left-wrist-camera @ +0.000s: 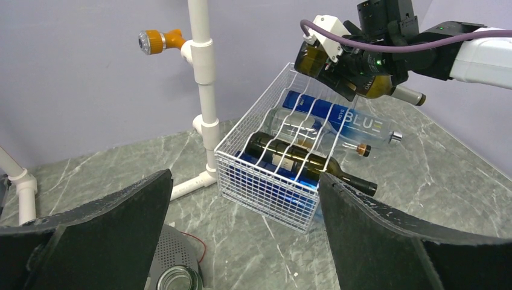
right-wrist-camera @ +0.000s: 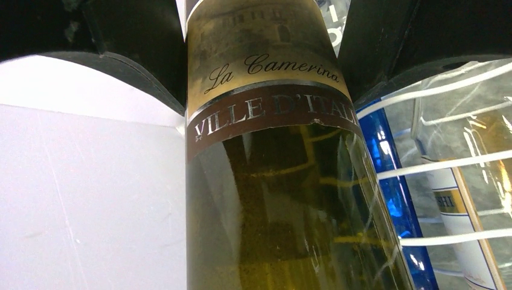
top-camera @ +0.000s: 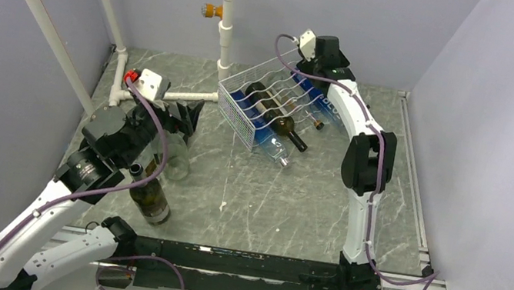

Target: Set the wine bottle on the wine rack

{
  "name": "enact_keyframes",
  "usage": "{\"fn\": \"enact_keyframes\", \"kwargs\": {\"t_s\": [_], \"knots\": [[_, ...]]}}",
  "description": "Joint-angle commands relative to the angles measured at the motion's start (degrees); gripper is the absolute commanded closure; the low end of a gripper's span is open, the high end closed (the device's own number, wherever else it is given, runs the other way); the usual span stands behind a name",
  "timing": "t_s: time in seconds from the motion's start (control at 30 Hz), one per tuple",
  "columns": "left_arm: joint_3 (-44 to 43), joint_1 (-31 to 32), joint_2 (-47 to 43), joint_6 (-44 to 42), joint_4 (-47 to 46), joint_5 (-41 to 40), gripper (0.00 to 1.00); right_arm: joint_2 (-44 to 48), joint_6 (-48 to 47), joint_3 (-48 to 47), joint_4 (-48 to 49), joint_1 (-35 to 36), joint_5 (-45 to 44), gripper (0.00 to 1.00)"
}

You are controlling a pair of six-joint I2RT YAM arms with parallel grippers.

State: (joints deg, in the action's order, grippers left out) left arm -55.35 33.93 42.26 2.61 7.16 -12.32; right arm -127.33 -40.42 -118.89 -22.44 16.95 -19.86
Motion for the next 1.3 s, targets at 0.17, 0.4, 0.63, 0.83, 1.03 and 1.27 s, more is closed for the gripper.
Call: {"fn": "enact_keyframes", "kwargs": {"t_s": [0.17, 0.4, 0.63, 0.83, 1.03, 1.27], "knots": [[-1.70, -0.07, -0.07, 0.09, -1.34, 0.74, 0.03, -1.57, 2.24, -8.41, 1.90, 0.14, -0.42, 1.00], [-1.70, -0.10, -0.29, -0.14, -1.34, 0.51, 0.03, -3.70, 2.24, -10.08, 2.88, 0.54, -1.37, 1.00], [-1.73, -0.10, -0.14, -0.07, -1.32, 0.51, 0.03, -5.10, 2.63, -10.45, 3.42, 0.61, -1.58, 0.92], [-2.02, -0.10, 0.13, -0.19, -0.89, 0.30, 0.03, -6.03, 1.82, -10.54, 4.41, 0.63, -2.45, 0.87], [-2.06, -0.10, 0.10, -0.20, -0.91, 0.01, 0.03, -6.38, 2.63, -10.34, 3.81, 0.63, -1.48, 0.66], [-2.15, -0.10, 0.57, -0.09, -0.86, 0.22, 0.03, -7.18, 1.66, -10.66, 3.85, 0.63, -1.73, 0.52]]}}
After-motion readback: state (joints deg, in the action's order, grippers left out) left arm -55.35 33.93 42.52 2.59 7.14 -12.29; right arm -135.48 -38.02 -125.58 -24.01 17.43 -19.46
